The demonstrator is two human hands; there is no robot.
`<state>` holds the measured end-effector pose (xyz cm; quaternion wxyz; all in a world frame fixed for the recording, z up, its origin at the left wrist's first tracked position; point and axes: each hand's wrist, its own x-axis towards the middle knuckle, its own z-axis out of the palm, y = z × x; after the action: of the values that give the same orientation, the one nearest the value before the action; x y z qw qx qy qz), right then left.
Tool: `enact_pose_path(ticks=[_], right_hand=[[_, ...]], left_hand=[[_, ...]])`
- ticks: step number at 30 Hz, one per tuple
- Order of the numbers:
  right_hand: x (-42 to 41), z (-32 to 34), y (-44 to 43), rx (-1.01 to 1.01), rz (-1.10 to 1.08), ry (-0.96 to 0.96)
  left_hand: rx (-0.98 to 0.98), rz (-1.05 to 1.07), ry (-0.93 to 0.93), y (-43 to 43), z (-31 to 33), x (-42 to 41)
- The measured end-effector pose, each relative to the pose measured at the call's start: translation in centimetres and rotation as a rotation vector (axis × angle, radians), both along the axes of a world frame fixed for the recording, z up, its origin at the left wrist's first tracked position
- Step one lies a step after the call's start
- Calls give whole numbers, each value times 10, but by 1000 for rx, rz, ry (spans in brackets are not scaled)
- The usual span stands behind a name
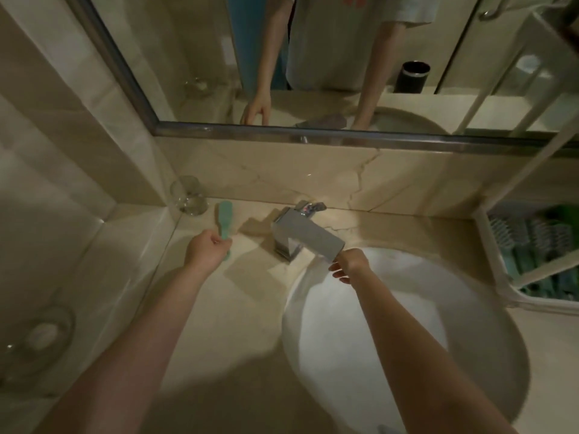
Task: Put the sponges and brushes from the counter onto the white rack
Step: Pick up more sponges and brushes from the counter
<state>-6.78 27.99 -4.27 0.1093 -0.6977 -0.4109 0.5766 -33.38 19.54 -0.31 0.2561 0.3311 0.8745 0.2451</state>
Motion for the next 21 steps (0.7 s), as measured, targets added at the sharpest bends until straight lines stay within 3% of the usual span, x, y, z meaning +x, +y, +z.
enact_pose_path(ticks=[7,21], right_hand=[[-12,-12,2,157,-109,10],[27,18,4,250,-440,383]], left_hand=[[-222,32,44,10,-37,-28],[-294,-53,72,35,-46,-12]])
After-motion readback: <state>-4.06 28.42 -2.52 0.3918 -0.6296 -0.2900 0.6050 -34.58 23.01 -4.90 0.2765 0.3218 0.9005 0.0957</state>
